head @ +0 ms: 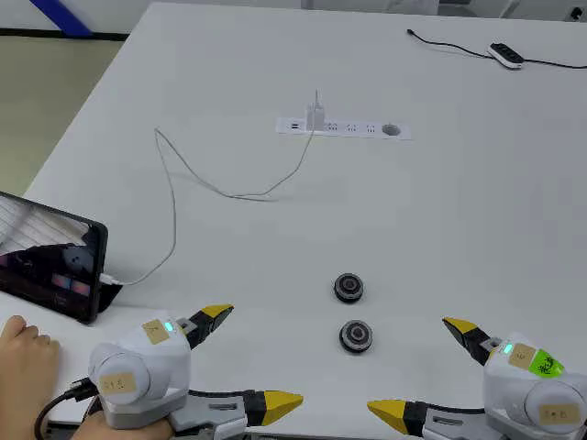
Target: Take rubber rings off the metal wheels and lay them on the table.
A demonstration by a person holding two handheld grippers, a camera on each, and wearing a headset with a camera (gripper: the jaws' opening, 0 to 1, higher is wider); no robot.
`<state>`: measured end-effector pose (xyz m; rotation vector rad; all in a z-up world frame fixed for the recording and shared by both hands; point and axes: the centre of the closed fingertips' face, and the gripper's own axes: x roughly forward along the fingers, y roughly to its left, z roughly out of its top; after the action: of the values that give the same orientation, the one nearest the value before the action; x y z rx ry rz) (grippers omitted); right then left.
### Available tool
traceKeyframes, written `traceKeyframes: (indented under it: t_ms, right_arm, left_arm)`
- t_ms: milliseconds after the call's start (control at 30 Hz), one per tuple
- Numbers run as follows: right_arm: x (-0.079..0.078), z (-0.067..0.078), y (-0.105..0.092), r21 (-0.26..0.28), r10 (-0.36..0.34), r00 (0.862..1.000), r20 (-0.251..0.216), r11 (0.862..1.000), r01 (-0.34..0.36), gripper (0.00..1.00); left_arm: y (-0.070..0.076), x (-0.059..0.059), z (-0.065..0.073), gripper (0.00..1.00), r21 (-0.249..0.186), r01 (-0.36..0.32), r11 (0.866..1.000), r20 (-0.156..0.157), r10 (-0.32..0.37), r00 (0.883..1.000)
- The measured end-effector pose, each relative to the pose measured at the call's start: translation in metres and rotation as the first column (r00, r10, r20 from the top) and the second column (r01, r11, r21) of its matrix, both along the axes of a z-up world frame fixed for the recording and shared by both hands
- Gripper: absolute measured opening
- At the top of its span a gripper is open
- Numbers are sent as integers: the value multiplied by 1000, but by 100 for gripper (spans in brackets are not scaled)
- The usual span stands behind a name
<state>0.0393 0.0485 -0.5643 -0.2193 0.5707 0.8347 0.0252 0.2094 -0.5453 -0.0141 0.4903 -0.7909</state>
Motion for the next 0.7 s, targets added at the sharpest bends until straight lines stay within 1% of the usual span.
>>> traceKeyframes:
  t_ms: [167, 467, 533, 700]
  right_arm:
    - [0, 0, 0, -1, 0, 1000, -1, 1000, 0, 95]
    - [1, 0, 0, 2, -2, 1000, -1, 1000, 2, 95]
    - [0, 0, 0, 3, -2, 1000, -3, 1000, 2, 95]
    - [0, -2, 1, 5, 0, 1000, -7, 1000, 0, 94]
  left_arm:
    - [-2, -1, 0, 94, 0, 4, 1000, -2, -4, 1000]
    - [0, 0, -3, 93, -3, 5, 1000, -6, -5, 1000]
    - [-2, 0, -2, 93, 0, 7, 1000, -6, -7, 1000]
    - [-3, 0, -3, 92, 1, 8, 1000, -12, -8, 1000]
